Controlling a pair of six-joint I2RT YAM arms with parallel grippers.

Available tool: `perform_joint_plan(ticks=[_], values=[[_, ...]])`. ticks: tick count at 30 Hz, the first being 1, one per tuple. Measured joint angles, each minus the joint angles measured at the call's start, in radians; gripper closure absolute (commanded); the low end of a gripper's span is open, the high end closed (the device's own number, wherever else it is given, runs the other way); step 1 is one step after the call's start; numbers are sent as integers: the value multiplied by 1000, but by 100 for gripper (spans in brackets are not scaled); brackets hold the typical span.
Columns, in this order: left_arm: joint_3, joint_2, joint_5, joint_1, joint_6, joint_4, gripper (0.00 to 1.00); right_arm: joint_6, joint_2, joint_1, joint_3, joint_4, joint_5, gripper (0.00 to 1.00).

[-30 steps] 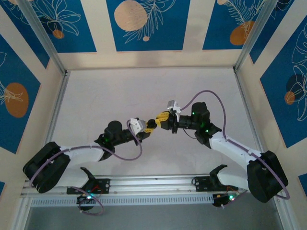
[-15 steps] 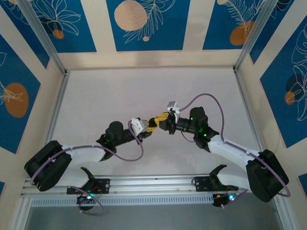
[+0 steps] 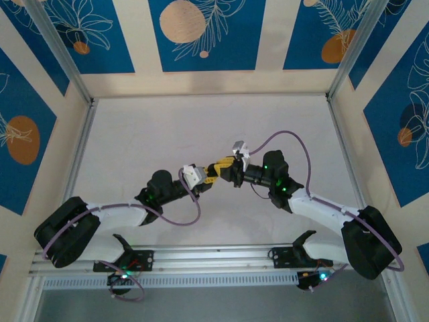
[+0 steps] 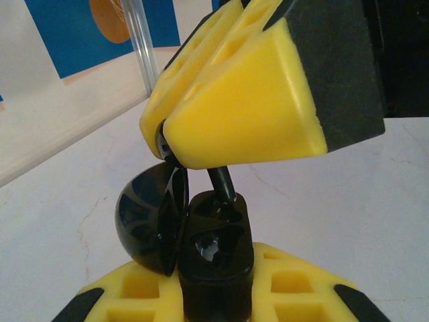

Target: Insert the wireless bluetooth earbuds into the charging case

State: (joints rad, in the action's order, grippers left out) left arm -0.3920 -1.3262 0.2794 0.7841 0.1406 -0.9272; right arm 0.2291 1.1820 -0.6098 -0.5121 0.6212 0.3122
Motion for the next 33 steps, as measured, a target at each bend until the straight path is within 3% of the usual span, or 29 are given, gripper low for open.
perform_joint_plan(ticks=[33], values=[[6, -11, -31, 0, -79, -84, 82, 2, 26, -39, 5, 99, -100, 82]])
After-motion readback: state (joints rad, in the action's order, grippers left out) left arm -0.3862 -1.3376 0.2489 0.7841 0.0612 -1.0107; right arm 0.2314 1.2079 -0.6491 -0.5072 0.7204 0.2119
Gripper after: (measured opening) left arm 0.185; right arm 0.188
